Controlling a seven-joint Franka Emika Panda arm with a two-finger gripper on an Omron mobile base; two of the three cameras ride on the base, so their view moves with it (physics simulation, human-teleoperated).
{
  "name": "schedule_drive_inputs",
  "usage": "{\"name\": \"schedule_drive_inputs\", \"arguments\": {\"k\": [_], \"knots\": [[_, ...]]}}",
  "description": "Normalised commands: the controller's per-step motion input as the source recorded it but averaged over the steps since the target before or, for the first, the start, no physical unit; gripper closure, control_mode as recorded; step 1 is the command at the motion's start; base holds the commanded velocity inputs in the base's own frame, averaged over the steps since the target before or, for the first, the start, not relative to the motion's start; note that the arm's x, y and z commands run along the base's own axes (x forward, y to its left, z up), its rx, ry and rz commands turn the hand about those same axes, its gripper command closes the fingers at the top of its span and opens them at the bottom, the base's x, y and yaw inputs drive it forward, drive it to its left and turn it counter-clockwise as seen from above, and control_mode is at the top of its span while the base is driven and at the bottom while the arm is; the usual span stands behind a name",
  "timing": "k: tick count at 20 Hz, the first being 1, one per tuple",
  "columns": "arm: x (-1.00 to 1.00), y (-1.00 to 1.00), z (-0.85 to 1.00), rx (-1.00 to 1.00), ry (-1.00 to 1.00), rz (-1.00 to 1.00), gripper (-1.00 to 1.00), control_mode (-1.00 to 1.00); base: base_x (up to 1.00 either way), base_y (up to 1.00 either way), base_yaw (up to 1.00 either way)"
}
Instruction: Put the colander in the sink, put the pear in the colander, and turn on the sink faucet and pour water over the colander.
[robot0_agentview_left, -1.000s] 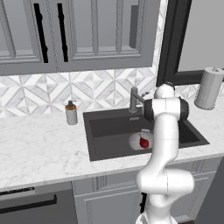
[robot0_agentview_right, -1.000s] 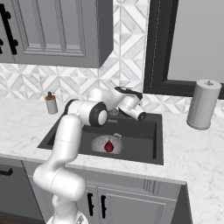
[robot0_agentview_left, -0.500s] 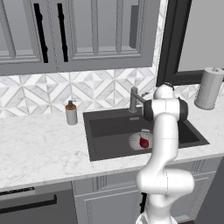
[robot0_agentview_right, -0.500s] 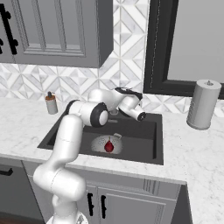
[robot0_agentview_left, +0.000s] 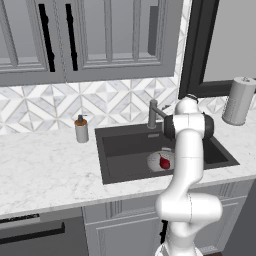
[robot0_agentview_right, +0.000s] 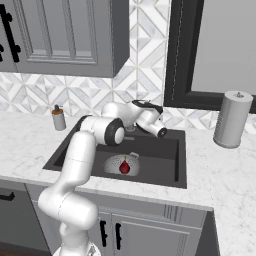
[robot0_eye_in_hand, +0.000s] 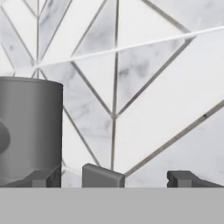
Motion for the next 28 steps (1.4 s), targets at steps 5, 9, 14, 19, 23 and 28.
{"name": "schedule_drive_inputs", "arguments": {"k": [5, 9, 14, 19, 23, 28], "knots": [[0.03, 0.0, 0.0, 0.0, 0.0, 0.0, 1.0, -1.0, 0.0, 0.0, 0.0], [0.0, -0.02, -0.04, 0.01, 0.0, -0.03, 1.0, -1.0, 0.0, 0.0, 0.0], [0.0, -0.23, -0.07, 0.01, 0.0, -0.05, 1.0, -1.0, 0.0, 0.0, 0.0], [0.0, -0.44, -0.09, 0.0, 0.01, -0.08, 1.0, -1.0, 0.0, 0.0, 0.0], [0.0, -0.57, -0.1, 0.0, 0.02, -0.09, 1.0, -1.0, 0.0, 0.0, 0.0], [0.0, -0.62, -0.08, 0.0, 0.02, -0.09, 1.0, -1.0, 0.0, 0.0, 0.0]]}}
